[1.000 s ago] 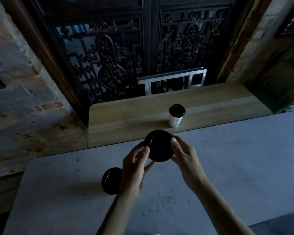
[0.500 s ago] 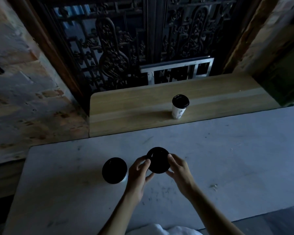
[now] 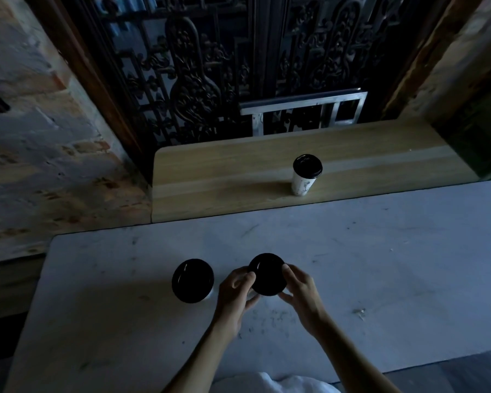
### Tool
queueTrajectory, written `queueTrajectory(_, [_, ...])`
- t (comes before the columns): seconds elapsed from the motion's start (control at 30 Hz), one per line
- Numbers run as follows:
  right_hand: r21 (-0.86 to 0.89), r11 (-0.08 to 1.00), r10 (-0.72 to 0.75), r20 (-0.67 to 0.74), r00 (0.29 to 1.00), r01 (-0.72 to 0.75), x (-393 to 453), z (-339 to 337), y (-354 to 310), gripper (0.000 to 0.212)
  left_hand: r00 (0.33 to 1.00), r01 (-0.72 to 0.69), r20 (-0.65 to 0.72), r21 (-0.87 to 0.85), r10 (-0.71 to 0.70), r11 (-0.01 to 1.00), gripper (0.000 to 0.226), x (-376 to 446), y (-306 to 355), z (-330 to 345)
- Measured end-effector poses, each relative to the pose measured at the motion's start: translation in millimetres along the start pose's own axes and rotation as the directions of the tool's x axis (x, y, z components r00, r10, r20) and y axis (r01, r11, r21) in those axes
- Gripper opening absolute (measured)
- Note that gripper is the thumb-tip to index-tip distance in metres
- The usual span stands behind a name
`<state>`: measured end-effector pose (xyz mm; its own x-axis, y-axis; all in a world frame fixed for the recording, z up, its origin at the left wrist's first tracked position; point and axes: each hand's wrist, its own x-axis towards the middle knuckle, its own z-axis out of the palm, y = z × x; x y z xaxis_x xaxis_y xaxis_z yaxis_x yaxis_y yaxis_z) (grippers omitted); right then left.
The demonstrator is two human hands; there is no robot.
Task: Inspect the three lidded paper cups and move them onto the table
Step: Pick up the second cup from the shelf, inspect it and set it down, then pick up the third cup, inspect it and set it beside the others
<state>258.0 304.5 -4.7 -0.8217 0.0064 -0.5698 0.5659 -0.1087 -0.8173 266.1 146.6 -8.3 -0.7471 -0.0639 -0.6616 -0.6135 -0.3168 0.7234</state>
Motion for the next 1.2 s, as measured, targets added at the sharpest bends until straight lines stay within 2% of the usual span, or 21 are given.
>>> queueTrajectory(0.4, [-0.018,1.0,-0.003,-0.01,1.0,0.003,0,-5,5,0.04,1.0,0.013,-0.013,0.034,-0.012,0.999,0.016,2,-3,-3])
queueTrajectory(0.5, [-0.036,0.999,-0.004,-0.022,1.0,0.003,1,-6,4,0.033,1.0,0.001,-0.021,0.057,0.0,0.998,0.024,2,-3,-5])
queueTrajectory(0.67, [-0.051,0.998,-0.045,-0.039,0.998,0.043,-3,-7,-2,0.048,0.996,-0.093,0.02,0.11,0.092,0.99,0.05,-6,-1,-3])
queueTrajectory(0.83, [-0.088,0.992,-0.096,-0.031,0.995,0.093,-5,-13,-15,0.033,0.978,-0.206,0.018,0.273,0.209,0.94,0.054,-8,6,4])
queueTrajectory(0.9, [-0.146,0.98,-0.143,-0.046,0.989,0.134,-4,-19,-22,0.046,0.956,-0.277,0.014,0.366,0.293,0.888,0.057,-6,12,7])
queueTrajectory(0.93, [-0.19,0.968,-0.175,-0.052,0.983,0.162,-2,-24,-27,0.056,0.936,-0.324,0.021,0.436,0.351,0.84,0.061,-5,17,10])
queueTrajectory(1.03, [-0.341,0.91,-0.274,-0.069,0.959,0.235,5,-42,-46,0.068,0.863,-0.432,0.068,0.613,0.501,0.661,0.085,2,29,21])
queueTrajectory(1.13, [-0.517,0.795,-0.407,-0.066,0.911,0.318,12,-63,-71,0.094,0.804,-0.491,0.124,0.69,0.581,0.532,0.087,11,43,39])
queueTrajectory(1.2, [-0.64,0.68,-0.487,-0.031,0.873,0.357,18,-77,-86,0.094,0.773,-0.499,0.155,0.747,0.615,0.439,0.086,15,54,54])
